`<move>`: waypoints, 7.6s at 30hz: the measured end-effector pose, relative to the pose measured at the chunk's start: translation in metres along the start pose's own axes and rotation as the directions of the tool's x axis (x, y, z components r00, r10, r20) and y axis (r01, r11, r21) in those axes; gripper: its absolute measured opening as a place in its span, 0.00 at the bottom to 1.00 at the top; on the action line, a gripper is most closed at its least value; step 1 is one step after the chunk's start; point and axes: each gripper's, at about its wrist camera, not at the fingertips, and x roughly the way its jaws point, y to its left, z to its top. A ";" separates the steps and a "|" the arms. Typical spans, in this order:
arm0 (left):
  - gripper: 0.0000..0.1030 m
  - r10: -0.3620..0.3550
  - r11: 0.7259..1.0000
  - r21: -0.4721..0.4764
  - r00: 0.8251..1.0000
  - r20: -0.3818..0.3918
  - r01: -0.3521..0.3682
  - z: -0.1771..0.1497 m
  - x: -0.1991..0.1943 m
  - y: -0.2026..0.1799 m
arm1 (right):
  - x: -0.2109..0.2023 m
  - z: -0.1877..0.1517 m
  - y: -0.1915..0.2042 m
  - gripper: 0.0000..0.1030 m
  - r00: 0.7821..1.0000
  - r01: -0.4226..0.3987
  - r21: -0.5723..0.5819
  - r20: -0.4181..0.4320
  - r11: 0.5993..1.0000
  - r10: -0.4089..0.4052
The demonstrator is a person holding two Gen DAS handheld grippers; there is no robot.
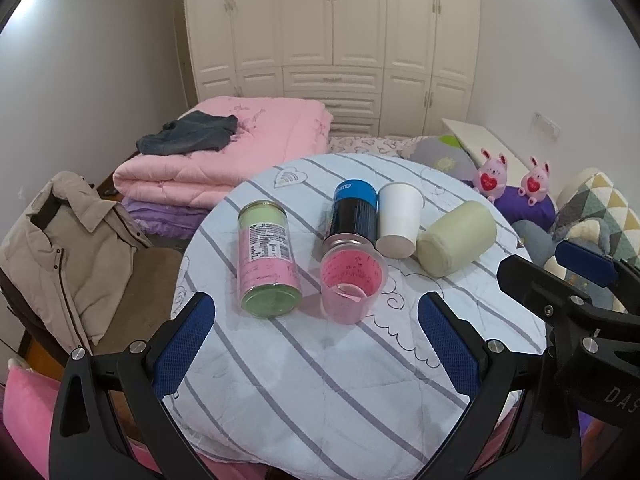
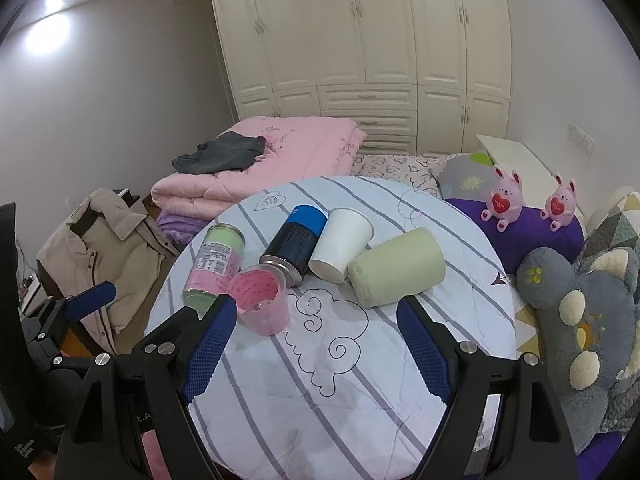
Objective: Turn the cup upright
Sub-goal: 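Move the right gripper toward the inverted white paper cup, then close the right gripper on the white paper cup and lift it, then carry the white paper cup with the right gripper toward the left gripper, then grasp the white paper cup with the left gripper while the right gripper releases it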
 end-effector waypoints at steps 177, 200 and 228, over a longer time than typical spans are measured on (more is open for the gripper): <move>1.00 -0.156 0.985 0.028 0.954 -0.255 0.168 -0.055 0.046 -0.039 | 0.059 -0.027 -0.015 0.80 0.924 -0.092 0.049 -0.369 0.995 0.103; 1.00 -0.069 0.991 0.084 0.945 -0.319 0.100 -0.059 0.075 -0.069 | 0.033 -0.049 -0.078 0.80 0.972 -0.022 0.093 -0.229 0.995 0.043; 1.00 -0.049 0.996 0.053 0.939 -0.340 0.071 -0.050 0.090 -0.067 | 0.045 -0.052 -0.087 0.80 0.959 -0.045 0.139 -0.271 0.989 0.082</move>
